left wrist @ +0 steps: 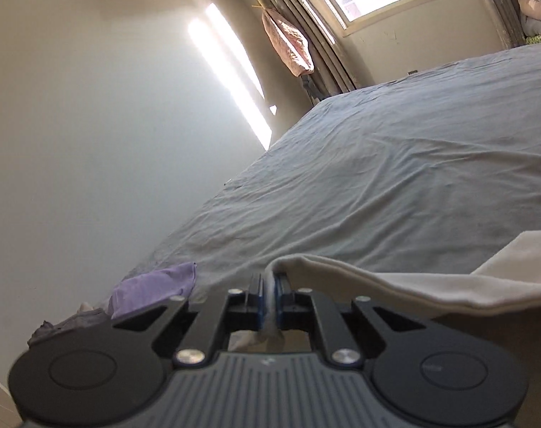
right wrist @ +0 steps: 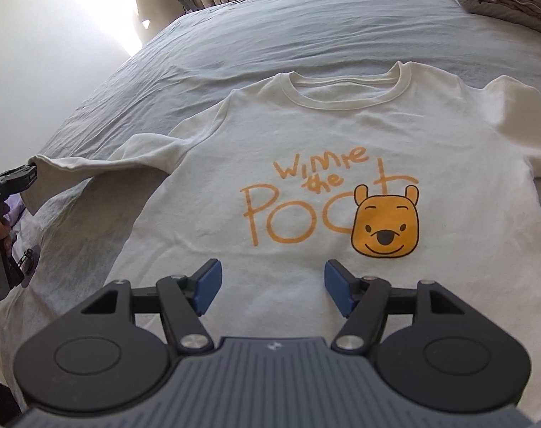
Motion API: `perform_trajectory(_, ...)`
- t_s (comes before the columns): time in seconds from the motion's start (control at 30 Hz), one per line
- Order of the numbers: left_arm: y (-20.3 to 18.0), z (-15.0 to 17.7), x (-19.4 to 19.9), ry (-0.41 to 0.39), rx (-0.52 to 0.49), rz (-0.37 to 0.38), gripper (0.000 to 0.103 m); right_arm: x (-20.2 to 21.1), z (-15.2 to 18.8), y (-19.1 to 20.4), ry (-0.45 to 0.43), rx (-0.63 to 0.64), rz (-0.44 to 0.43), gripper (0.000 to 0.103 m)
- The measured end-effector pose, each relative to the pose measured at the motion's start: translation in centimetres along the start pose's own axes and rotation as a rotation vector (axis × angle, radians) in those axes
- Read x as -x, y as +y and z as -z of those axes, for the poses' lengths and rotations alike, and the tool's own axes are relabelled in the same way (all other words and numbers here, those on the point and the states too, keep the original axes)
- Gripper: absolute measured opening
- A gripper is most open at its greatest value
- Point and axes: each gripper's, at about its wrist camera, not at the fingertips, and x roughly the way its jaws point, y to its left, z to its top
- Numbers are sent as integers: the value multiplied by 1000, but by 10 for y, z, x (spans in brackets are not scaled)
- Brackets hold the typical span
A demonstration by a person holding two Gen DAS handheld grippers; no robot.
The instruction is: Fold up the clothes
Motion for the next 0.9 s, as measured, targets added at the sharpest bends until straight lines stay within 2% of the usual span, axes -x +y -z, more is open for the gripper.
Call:
perform_trajectory(0.1,-3,13,3,65,8,20,12,0,0,1,0,9,7,69)
perform_trajectory(0.2,1,23,13,99,79,78,19,1,1,4,0,21,14,69)
perform_trajectory(0.23,6,24,16,111,126,110,23,1,1,5,1,28,15,69)
perform_trajectory(0.3,17,28,25,154,275,200,46,1,0,8,1,40,17,69)
perform_trajectory(0.33,22,32,30,172,364,255,49,1,-1,9,1,48,13,69)
perform_trajectory(0.4,26,41,37,201,529,350,64,1,-3,13,-1,58,7,69)
perform_trajectory(0.5,24,52,44,236,711,433,66,-2,-16,25,-26,100,-11,69)
perform_trajectory(0.53,21,55,43,240,758,437,66,-2,-23,31,-39,121,-13,69)
perform_trajectory(0.63,16,64,38,250,861,385,66,-8,-45,55,-68,211,-23,69)
perform_trajectory(0.7,17,69,32,264,935,386,64,-14,-62,76,-77,287,-36,69)
perform_trajectory(0.9,29,63,31,204,1052,382,66,-54,-103,146,-43,460,-129,69)
